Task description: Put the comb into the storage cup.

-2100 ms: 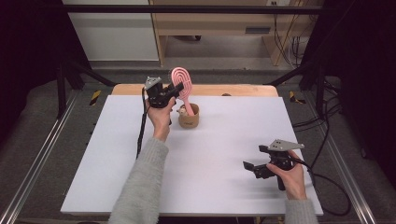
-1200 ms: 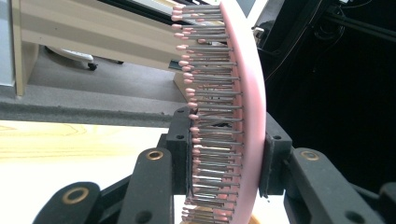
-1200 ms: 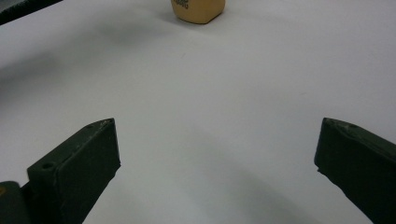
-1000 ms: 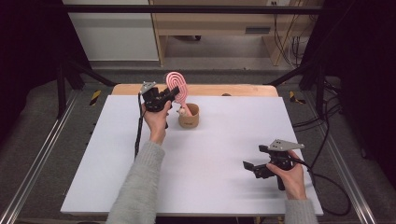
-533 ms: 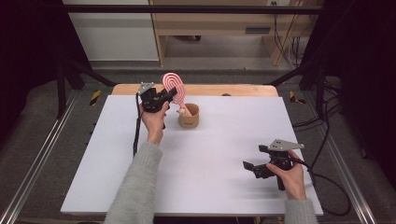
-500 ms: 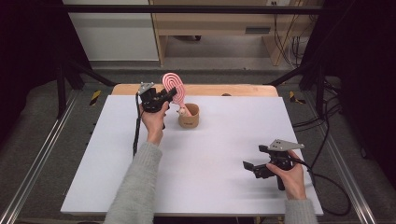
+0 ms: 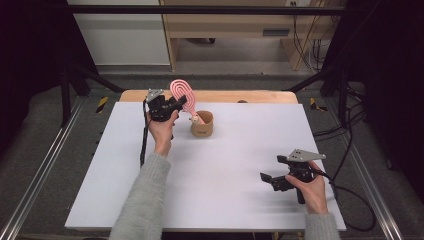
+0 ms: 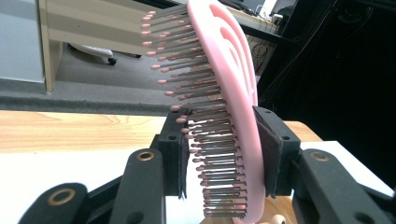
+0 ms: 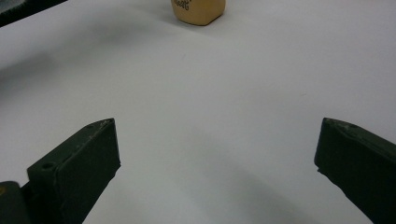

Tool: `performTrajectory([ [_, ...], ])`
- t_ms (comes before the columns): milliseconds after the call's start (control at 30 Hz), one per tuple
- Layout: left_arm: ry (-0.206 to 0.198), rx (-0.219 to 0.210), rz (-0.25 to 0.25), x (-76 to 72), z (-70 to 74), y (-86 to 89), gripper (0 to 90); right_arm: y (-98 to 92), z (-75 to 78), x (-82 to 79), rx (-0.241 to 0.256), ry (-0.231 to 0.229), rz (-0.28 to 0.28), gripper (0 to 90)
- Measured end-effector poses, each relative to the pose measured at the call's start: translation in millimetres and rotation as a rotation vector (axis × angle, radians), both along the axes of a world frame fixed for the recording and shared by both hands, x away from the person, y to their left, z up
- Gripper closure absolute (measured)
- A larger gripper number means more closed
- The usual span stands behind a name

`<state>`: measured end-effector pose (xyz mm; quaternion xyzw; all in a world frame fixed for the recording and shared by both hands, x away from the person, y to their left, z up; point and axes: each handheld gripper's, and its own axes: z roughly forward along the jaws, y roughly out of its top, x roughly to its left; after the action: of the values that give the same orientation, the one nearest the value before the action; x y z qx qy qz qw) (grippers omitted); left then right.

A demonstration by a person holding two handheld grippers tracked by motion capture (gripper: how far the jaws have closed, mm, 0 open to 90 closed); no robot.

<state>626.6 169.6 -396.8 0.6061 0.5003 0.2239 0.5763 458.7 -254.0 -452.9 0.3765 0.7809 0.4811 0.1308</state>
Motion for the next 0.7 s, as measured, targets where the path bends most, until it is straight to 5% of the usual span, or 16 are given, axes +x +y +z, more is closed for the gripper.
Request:
performTrajectory([
  [300,0.006,0.071,-0.027,-2.6,0.1,2.6,46.8,0.0,0.0,0.0,-0.001,0.0,0.0,0.5],
  [700,-0.002,0.102,-0.07,-11.4,7.9,8.5,22.8,0.1,0.3,0.0,0.004,-0.001,0.001,0.5],
])
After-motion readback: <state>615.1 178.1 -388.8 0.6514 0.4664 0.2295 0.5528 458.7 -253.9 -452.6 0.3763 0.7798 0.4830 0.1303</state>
